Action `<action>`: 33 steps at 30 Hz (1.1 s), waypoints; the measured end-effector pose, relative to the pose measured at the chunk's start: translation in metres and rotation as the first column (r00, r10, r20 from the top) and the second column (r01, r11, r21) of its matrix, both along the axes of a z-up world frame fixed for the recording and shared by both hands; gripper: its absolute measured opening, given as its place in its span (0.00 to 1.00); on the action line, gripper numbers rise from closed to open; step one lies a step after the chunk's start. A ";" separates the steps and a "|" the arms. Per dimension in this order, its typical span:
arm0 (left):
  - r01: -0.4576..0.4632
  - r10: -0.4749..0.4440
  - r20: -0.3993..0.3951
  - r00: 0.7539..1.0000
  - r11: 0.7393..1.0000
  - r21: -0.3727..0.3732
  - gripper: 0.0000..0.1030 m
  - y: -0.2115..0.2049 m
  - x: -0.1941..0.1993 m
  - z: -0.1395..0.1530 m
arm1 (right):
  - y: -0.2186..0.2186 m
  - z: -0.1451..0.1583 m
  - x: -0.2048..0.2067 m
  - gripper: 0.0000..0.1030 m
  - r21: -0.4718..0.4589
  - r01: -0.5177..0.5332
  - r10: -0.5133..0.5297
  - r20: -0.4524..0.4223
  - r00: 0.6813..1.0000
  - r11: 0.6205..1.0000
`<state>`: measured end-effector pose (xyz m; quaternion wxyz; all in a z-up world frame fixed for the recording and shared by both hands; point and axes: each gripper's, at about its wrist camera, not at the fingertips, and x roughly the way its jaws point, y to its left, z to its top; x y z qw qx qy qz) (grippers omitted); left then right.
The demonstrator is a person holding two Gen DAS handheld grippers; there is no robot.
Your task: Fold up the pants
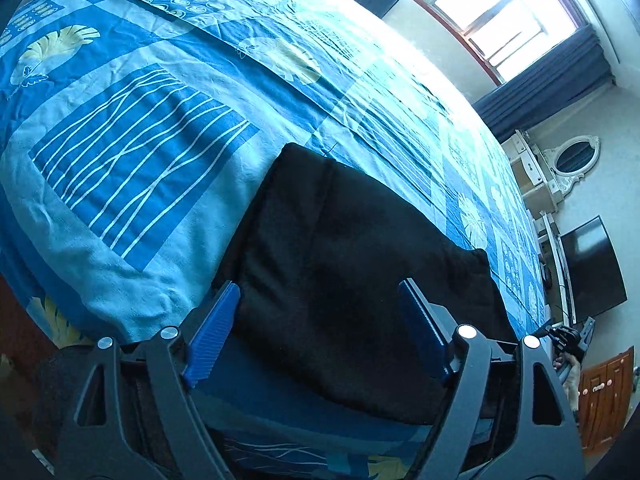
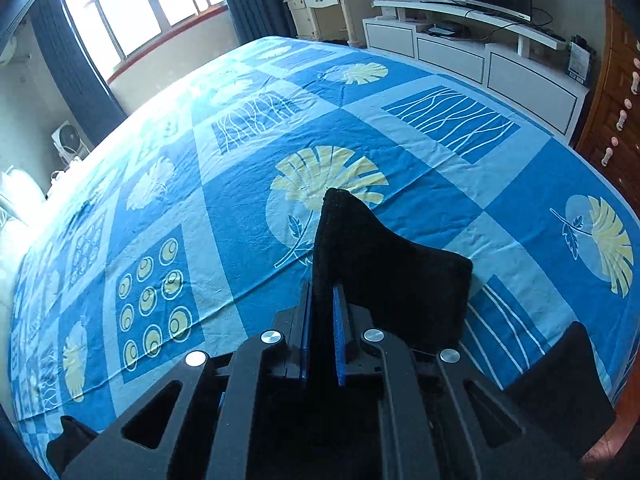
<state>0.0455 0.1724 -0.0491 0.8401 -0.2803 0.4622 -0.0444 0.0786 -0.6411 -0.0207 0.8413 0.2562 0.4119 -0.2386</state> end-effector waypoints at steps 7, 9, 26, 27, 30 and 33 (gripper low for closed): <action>-0.002 0.001 0.054 0.999 1.000 0.013 0.78 -0.004 -0.008 0.015 | -0.032 0.008 -0.148 0.09 0.099 0.114 -0.128 0.145 0.981 0.989; -0.026 0.026 0.070 0.997 1.000 0.000 0.78 0.000 -0.009 0.020 | -0.039 -0.007 -0.178 0.09 0.119 0.144 -0.159 0.126 0.979 0.982; -0.062 0.062 0.006 0.998 0.995 -0.076 0.79 -0.006 -0.012 0.007 | -0.080 -0.057 -0.203 0.05 0.369 0.182 -0.283 0.238 0.929 0.911; -0.061 0.062 0.006 0.998 0.995 -0.083 0.79 -0.007 -0.012 0.006 | -0.080 -0.050 -0.208 0.05 0.339 0.192 -0.283 0.244 0.928 0.921; -0.044 0.045 0.016 0.999 0.996 -0.081 0.79 -0.012 -0.014 0.008 | -0.089 -0.050 -0.230 0.05 0.302 0.238 -0.314 0.233 0.920 0.923; -0.011 0.013 0.019 1.000 0.998 -0.063 0.79 -0.021 -0.012 0.007 | -0.095 -0.080 -0.234 0.05 0.315 0.248 -0.312 0.172 0.934 0.916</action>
